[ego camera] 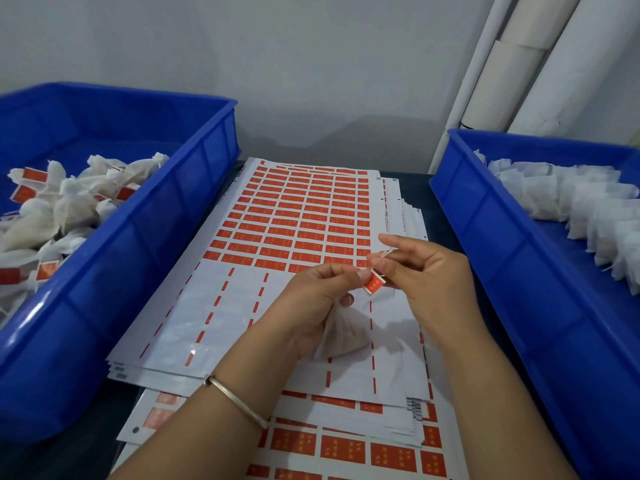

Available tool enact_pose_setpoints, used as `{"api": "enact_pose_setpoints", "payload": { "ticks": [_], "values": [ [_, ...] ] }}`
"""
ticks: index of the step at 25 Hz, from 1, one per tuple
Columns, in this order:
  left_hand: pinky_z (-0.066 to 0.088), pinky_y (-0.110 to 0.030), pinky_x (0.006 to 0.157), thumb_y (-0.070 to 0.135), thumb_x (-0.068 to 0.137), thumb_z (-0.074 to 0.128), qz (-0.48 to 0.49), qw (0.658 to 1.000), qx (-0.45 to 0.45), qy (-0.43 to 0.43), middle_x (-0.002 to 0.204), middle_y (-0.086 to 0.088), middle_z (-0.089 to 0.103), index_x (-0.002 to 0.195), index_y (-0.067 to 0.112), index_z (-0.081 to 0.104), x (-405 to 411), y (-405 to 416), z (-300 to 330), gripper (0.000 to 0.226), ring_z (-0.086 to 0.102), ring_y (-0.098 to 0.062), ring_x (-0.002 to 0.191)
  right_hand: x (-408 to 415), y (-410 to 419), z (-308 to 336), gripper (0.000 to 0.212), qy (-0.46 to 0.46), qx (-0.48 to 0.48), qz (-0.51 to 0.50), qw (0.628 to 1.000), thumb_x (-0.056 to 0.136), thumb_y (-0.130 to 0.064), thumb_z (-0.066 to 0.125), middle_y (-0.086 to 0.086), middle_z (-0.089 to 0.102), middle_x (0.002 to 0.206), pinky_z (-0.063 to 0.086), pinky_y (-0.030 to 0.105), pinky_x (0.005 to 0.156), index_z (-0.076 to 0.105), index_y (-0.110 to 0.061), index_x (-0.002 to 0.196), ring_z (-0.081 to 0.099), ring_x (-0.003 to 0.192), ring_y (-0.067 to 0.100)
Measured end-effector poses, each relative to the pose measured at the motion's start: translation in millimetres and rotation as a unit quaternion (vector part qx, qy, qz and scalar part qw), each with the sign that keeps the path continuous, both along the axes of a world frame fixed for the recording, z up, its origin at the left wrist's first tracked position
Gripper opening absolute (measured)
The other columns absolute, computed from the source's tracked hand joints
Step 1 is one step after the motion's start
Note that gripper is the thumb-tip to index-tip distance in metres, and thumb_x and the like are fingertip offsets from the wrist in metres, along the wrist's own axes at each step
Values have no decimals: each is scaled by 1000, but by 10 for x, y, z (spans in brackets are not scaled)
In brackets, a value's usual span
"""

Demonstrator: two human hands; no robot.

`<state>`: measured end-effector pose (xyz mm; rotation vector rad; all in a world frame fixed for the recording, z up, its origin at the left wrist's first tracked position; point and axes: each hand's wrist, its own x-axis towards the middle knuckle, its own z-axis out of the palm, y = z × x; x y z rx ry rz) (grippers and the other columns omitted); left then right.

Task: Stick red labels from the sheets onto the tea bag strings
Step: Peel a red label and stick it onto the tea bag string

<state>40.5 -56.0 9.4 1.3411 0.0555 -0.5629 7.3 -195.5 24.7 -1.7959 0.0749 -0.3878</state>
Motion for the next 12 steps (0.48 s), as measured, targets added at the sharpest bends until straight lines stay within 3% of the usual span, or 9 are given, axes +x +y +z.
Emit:
{"api": "enact_pose_setpoints", "payload": {
  "ticks": [6,12],
  "values": [
    [44,-25,65,20,72,73,16,1000,-14,12,84,1,72,76,16,73,24,-3,-21,6,56,-17,78,1,-2,-6,24,7,7,3,1000,71,-30,70,-28,69,78,48,7,56,61,-46,87,67,78,-6],
    [50,-19,65,14,77,71,75,997,-26,-25,78,6,72,82,15,68,35,18,8,5,64,-14,80,14,-31,-52,35,56,43,59,996,73,-18,77,-10,73,83,53,15,59,61,-36,99,71,77,7]
  ]
}}
